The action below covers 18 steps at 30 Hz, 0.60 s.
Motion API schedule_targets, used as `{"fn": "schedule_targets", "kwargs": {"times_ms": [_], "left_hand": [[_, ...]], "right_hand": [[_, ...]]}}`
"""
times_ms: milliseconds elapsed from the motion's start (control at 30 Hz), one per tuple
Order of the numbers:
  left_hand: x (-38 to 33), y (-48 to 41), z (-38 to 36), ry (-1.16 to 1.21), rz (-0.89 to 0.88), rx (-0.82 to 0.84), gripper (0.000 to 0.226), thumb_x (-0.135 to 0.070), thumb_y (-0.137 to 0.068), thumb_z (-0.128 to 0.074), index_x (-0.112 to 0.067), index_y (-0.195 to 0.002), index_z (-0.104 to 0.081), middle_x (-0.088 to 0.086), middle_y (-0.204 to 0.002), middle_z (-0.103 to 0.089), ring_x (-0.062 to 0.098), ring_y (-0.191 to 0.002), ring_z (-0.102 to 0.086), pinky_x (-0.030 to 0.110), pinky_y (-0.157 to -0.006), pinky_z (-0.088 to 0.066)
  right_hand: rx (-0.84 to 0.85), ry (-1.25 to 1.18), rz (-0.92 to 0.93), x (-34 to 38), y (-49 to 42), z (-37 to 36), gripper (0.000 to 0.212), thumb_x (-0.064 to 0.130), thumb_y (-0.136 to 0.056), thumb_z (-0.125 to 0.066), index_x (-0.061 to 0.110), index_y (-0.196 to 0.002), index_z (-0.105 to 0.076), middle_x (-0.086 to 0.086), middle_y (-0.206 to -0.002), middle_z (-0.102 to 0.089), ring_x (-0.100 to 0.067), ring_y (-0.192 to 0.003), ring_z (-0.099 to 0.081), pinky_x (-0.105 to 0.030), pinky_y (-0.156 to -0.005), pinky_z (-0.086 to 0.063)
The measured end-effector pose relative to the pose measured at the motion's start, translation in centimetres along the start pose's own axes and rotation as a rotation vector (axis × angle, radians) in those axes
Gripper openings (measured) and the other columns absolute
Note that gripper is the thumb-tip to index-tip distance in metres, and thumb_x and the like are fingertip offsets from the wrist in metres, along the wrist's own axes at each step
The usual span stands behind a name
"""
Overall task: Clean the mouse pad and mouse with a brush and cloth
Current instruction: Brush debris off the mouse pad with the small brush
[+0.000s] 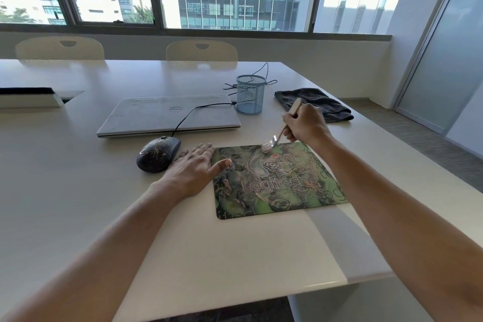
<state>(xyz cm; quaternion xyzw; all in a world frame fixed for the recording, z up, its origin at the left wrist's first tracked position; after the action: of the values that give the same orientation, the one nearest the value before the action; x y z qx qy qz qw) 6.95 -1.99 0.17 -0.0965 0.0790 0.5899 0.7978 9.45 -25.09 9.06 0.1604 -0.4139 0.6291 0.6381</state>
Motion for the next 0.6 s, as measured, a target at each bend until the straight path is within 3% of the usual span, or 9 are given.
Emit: {"fn": "schedule_targets", "kwargs": {"times_ms": [133, 233, 333, 600], "left_hand": [[-0.1, 0.0, 0.0, 0.013, 0.003, 0.005, 0.082, -0.068, -0.085, -0.018, -0.016, -0.148, -0.016, -0.001, -0.157, -0.012, 0.010, -0.144, -0.006, 0.031, -0.117, -0.003], [-0.1, 0.1, 0.0, 0.010, 0.000, 0.003, 0.080, -0.067, -0.086, -0.018, -0.016, -0.148, -0.017, 0.000, -0.157, -0.013, 0.010, -0.144, -0.007, 0.032, -0.117, -0.004], [-0.2, 0.1, 0.1, 0.012, -0.001, 0.005, 0.080, -0.067, -0.086, -0.018, -0.016, -0.148, -0.017, 0.000, -0.157, -0.013, 0.011, -0.144, -0.007, 0.032, -0.118, -0.005], [0.0, 0.0, 0.0, 0.007, 0.002, 0.006, 0.084, -0.070, -0.082, -0.016, -0.016, -0.148, -0.017, -0.001, -0.157, -0.012, 0.010, -0.144, -0.006, 0.033, -0.118, -0.005]], "right_hand": [[-0.076, 0.176, 0.074, 0.9, -0.6, 1.6, 0.029, 0.017, -0.093, -0.053, -0.010, -0.095, -0.064, -0.021, -0.080, -0.069, -0.013, -0.046, -0.061, -0.018, -0.048, -0.053], [-0.032, 0.000, 0.106, 2.1, -0.3, -0.1, 0.030, 0.018, -0.093, -0.054, -0.010, -0.097, -0.063, -0.015, -0.071, -0.067, 0.000, -0.033, -0.054, -0.011, -0.041, -0.049], [0.026, -0.153, 0.056, 1.7, 0.2, -1.8, 0.030, 0.018, -0.092, -0.056, -0.010, -0.099, -0.062, -0.007, -0.060, -0.063, 0.001, -0.032, -0.054, -0.013, -0.041, -0.049], [-0.028, 0.075, -0.033, -2.2, -0.8, 2.9, 0.032, 0.018, -0.093, -0.054, -0.012, -0.098, -0.062, -0.014, -0.070, -0.064, 0.003, -0.030, -0.051, -0.010, -0.042, -0.048]]}}
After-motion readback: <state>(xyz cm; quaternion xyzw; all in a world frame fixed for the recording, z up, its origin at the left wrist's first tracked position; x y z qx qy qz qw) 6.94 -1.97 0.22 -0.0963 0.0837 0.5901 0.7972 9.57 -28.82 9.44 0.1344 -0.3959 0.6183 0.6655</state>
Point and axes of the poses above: each hand's wrist, its own y-axis away from the middle knuckle, its own z-axis out of the back of the hand, x = y × z, the point moved 8 cm from there along -y, towards the middle knuckle
